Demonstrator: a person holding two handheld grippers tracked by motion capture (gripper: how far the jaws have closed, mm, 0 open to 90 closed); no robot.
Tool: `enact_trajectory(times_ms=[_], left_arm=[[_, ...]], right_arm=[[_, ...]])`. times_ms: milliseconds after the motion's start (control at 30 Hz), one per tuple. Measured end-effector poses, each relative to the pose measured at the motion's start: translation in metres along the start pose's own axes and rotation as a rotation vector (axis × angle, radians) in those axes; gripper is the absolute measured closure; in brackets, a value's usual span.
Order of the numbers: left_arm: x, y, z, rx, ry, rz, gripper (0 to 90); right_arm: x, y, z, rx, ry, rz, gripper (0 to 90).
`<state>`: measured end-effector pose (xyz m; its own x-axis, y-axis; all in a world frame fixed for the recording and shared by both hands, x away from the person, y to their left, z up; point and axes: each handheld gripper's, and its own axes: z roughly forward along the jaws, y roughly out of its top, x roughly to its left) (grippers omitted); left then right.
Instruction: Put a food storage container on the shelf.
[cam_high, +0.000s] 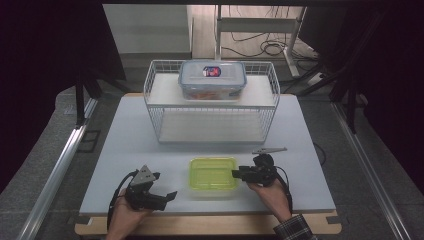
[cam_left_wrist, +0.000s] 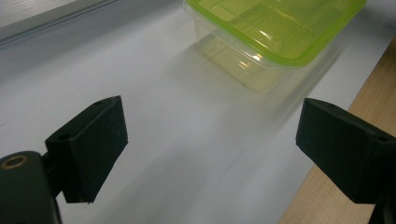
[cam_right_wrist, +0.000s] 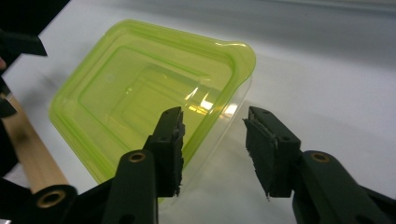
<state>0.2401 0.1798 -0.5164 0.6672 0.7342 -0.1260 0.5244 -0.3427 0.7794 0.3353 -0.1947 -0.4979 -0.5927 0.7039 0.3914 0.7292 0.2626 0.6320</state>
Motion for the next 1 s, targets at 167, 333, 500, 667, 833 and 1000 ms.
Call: enact_trajectory(times_ms=[167, 333, 500, 667, 833, 1000], left_arm=[[0.001, -0.003, -0.002, 0.012, 0.006, 0.005, 9.0], [0.001, -0.004, -0.002, 0.012, 0.006, 0.009, 9.0], [0.000, -0.004, -0.002, 0.020, 0.010, 0.017, 9.0], [0.001, -0.005, -0.003, 0.018, 0.019, 0.016, 9.1], [0.003, -0.006, -0.005, 0.011, 0.022, 0.009, 9.1], [0.005, -0.006, -0.007, 0.007, 0.026, 0.002, 9.0]], right_arm=[[-0.006, 0.003, 0.008, 0.028, 0.065, 0.105, 63.7], [-0.013, 0.005, 0.010, 0.037, 0.107, 0.195, 69.3], [-0.021, 0.005, 0.013, 0.053, 0.195, 0.286, 75.9], [-0.017, 0.010, 0.014, 0.071, 0.217, 0.266, 79.7], [-0.014, 0.012, 0.015, 0.073, 0.218, 0.254, 80.3], [-0.017, 0.010, 0.013, 0.058, 0.227, 0.263, 80.4]])
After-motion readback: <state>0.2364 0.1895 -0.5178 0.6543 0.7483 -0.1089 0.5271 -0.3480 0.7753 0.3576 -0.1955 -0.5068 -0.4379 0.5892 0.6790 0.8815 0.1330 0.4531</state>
